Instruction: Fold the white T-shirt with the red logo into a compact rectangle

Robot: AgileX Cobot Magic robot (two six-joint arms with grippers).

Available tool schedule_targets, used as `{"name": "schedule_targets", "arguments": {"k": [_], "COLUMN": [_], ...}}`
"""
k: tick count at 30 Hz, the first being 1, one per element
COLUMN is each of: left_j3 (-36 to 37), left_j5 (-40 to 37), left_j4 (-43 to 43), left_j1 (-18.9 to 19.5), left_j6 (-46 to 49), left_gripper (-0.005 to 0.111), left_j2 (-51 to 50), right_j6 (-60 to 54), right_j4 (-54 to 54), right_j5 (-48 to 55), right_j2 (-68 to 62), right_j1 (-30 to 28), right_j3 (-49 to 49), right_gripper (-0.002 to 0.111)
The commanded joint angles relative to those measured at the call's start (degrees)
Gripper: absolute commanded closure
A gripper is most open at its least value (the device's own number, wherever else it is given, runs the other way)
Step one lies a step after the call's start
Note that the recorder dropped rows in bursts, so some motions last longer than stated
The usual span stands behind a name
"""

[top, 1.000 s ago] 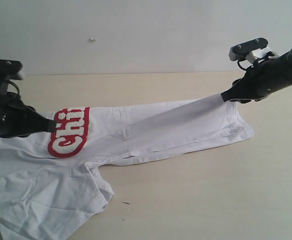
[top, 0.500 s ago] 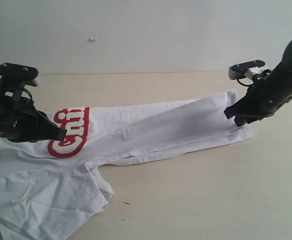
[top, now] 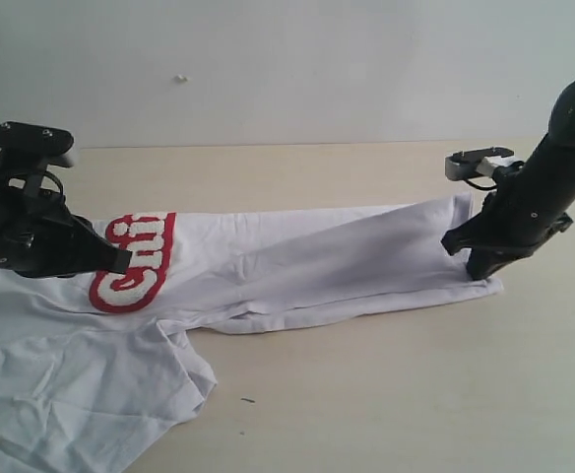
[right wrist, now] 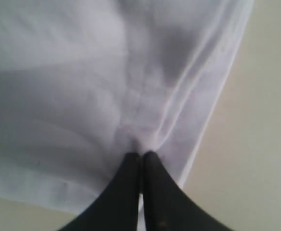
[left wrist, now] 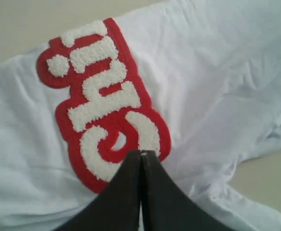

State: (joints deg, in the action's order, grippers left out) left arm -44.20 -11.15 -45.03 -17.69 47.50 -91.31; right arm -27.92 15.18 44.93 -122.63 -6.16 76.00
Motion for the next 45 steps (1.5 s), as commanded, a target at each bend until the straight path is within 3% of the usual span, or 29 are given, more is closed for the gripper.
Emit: {"name": "schedule_targets", "arguments": {"k": [1,6,10,17,21,25,29,33,37,42,45], "left_j3": [0.1,0.1,0.1,0.1,-0.9,-3.5,-8.6,-14.8,-20.2,-23.6,-24.3], "left_j5": [-0.1,-1.0,-2.7,-3.5,-3.6,-3.7,-3.7,-7.0,-4.1,-2.0,-1.6], "left_j4": [-1.3,-1.3,-2.8,-9.9,-12.3,-13.3,-13.3,-14.6,-14.8,-17.3,-17.1], "left_j1": [-1.0,-3.4,-7.9,-21.2,-26.6,-31.6,-36.2,-40.2,-43.3,-43.6,-43.6], "left_j6": [0.1,0.2,3.7,21.0,26.1,27.5,27.5,27.5,27.5,27.5,27.5], "left_gripper": [0.107,0.107,0.107,0.107,0.107,0.107,0.107,0.107,0.107,0.107,0.107], "left_j2": [1.3,2.8,3.6,3.5,2.3,-2.0,-8.0,-13.5,-18.2,-22.7,-23.5], "right_j6": [-1.4,-1.6,-1.6,-8.9,-8.9,-0.3,9.6,26.0,24.9,15.1,12.6], "right_j4": [-2.1,-6.7,-9.4,-0.6,-2.1,-8.0,-17.9,-25.9,-20.6,-2.0,0.3], "right_j5": [10.3,15.0,19.7,13.2,6.5,0.9,1.6,2.0,5.3,5.6,4.6], "right_j2": [0.3,3.6,5.3,13.6,20.3,25.4,27.1,26.2,23.6,20.4,18.4], "right_j1": [2.2,5.7,6.8,6.8,6.8,6.8,6.8,4.3,0.8,-5.3,-7.4], "right_j3": [-7.5,-13.0,-16.2,-16.2,-16.1,-16.1,-16.1,-16.1,-16.2,-16.8,-16.9], "right_gripper": [0.108,0.108,0.108,0.108,0.096,0.079,0.061,0.066,0.071,0.068,0.068]}}
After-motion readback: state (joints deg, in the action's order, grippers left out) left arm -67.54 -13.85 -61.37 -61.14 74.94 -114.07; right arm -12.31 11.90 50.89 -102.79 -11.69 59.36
